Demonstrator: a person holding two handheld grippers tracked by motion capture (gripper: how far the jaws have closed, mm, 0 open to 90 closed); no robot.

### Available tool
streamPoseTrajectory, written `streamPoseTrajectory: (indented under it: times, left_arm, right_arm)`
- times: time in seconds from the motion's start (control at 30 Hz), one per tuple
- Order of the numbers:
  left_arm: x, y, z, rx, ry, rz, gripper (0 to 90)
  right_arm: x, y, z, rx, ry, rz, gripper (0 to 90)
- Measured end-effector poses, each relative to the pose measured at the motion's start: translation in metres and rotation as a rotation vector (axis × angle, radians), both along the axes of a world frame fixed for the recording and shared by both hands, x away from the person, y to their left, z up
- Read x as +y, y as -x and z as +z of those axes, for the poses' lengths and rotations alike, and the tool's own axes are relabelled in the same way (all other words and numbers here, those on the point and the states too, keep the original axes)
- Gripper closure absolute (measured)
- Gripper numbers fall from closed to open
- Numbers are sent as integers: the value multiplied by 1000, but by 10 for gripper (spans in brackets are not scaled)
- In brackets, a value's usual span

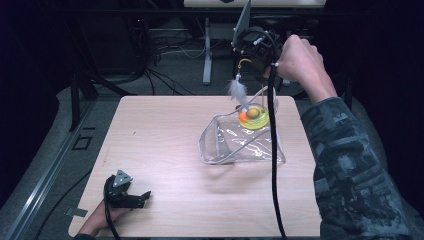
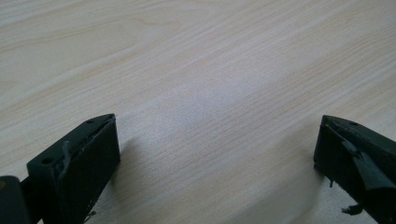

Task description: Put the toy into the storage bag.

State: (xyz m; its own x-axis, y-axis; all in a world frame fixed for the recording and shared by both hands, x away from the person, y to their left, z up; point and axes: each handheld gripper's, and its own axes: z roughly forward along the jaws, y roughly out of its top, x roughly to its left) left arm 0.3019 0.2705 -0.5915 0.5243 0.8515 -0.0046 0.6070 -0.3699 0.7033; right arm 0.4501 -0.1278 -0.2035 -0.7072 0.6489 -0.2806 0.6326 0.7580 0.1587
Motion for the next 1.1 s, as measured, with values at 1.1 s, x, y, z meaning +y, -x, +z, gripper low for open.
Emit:
streamPoseTrajectory:
  times: [1.1]
  left_arm:
    - [0,0,-1,-16,-1,-2,2]
  right_arm:
    - [-16,-22,-77,91,3,-36,875]
